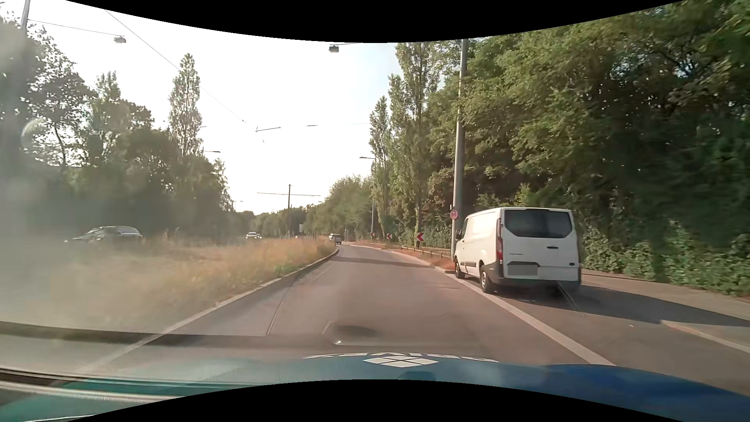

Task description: Follow the waypoints while adhering to traffic rules and regulations

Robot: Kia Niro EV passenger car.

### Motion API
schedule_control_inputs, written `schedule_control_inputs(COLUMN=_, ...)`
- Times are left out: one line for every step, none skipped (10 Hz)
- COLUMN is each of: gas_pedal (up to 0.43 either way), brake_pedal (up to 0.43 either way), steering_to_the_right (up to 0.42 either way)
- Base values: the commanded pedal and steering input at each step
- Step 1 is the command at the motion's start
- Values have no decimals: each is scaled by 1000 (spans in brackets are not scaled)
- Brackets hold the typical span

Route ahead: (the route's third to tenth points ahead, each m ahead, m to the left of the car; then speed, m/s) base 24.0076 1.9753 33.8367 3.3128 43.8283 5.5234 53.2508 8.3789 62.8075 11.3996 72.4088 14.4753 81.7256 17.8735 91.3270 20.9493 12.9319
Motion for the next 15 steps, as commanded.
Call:
schedule_control_inputs(gas_pedal=169, brake_pedal=0, steering_to_the_right=-15)
schedule_control_inputs(gas_pedal=169, brake_pedal=0, steering_to_the_right=-15)
schedule_control_inputs(gas_pedal=169, brake_pedal=0, steering_to_the_right=-15)
schedule_control_inputs(gas_pedal=169, brake_pedal=0, steering_to_the_right=-15)
schedule_control_inputs(gas_pedal=169, brake_pedal=0, steering_to_the_right=-15)
schedule_control_inputs(gas_pedal=169, brake_pedal=0, steering_to_the_right=-15)
schedule_control_inputs(gas_pedal=169, brake_pedal=0, steering_to_the_right=-17)
schedule_control_inputs(gas_pedal=169, brake_pedal=0, steering_to_the_right=-18)
schedule_control_inputs(gas_pedal=169, brake_pedal=0, steering_to_the_right=-18)
schedule_control_inputs(gas_pedal=169, brake_pedal=0, steering_to_the_right=-19)
schedule_control_inputs(gas_pedal=169, brake_pedal=0, steering_to_the_right=-22)
schedule_control_inputs(gas_pedal=169, brake_pedal=0, steering_to_the_right=-24)
schedule_control_inputs(gas_pedal=169, brake_pedal=0, steering_to_the_right=-26)
schedule_control_inputs(gas_pedal=169, brake_pedal=0, steering_to_the_right=-26)
schedule_control_inputs(gas_pedal=169, brake_pedal=0, steering_to_the_right=-28)
